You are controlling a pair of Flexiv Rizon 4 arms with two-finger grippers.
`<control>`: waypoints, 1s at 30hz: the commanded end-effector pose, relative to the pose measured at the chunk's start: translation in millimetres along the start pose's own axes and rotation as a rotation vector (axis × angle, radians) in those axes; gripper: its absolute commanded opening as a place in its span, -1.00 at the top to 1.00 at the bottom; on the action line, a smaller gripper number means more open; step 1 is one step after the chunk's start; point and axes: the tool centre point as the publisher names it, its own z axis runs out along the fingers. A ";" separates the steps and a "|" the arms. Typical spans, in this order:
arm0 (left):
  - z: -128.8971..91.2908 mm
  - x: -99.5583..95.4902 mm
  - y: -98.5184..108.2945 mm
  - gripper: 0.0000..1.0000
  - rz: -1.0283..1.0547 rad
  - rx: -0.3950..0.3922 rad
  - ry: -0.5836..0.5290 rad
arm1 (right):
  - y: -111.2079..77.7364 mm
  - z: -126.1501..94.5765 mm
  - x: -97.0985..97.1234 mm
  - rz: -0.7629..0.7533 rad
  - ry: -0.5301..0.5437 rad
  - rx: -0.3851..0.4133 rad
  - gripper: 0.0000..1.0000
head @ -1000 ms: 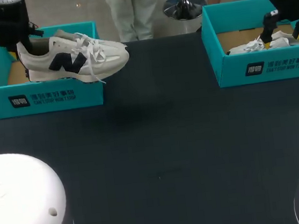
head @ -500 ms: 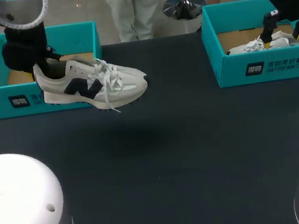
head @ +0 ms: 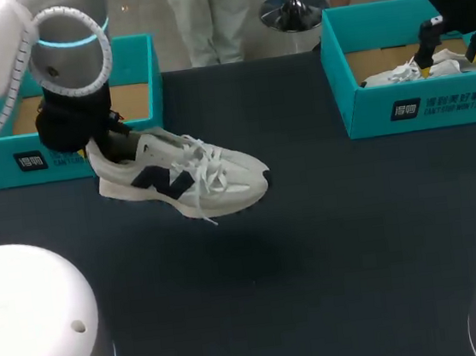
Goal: Take the shoe out of the shoebox, open the shoe tongue, remove and reinsert the insole, then place the shoe into the shoebox
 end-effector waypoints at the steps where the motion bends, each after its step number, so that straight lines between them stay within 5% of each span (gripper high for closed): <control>1: 0.2 -16.7 -9.9 1.00 0.025 -0.081 0.008 | 0.6 0.3 0.1 0.000 -0.001 0.001 -1.00; 15: 21.7 -63.2 -12.4 1.00 0.014 -0.066 0.009 | 0.6 0.3 0.1 0.000 -0.001 0.001 -1.00; 30: 52.1 -89.6 -5.9 1.00 -0.045 -0.006 0.032 | 0.6 0.3 0.1 0.000 -0.001 0.001 -1.00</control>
